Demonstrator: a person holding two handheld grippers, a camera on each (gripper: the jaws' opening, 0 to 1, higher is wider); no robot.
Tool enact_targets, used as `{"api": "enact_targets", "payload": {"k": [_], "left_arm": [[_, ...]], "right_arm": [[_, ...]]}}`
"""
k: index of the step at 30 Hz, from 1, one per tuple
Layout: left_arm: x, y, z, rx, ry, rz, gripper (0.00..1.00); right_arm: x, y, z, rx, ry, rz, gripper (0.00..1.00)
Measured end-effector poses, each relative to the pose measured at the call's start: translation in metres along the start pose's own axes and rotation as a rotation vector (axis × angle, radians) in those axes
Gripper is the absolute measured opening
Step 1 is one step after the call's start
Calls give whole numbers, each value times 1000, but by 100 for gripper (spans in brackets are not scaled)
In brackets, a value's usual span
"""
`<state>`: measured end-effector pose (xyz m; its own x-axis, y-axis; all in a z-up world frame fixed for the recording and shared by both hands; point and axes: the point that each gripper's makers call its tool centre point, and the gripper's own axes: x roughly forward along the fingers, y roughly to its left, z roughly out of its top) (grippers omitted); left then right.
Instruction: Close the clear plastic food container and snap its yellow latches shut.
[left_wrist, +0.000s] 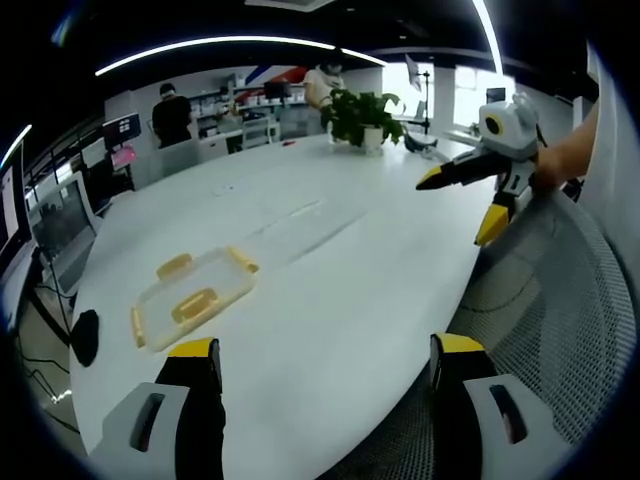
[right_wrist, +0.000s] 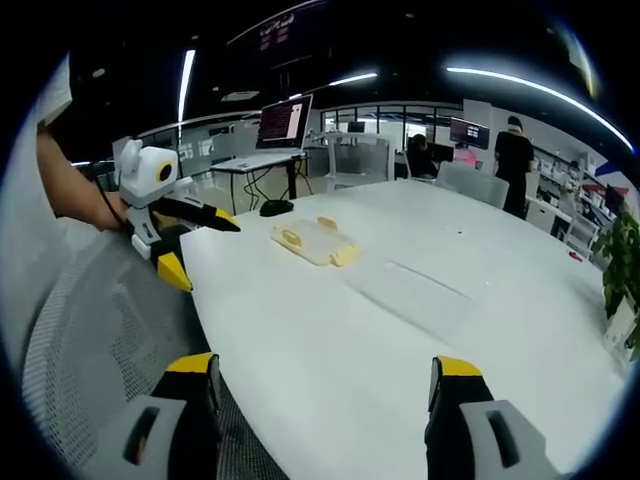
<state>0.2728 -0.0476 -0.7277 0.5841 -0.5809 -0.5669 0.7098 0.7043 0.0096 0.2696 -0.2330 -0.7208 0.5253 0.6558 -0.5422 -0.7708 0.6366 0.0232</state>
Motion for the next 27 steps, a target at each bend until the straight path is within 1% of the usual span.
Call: {"api": "enact_targets", "payload": {"k": [6, 11, 27], "left_arm": [[0, 0, 0, -2, 2, -1, 84], [0, 0, -1, -3, 4, -3, 84], [0, -2, 0, -6, 2, -11, 84]], "right_arm": [[0, 2, 2, 0, -7, 9, 86], [1, 3, 0, -13, 2, 16, 86], [0, 5, 2, -5, -11, 25, 86]]}}
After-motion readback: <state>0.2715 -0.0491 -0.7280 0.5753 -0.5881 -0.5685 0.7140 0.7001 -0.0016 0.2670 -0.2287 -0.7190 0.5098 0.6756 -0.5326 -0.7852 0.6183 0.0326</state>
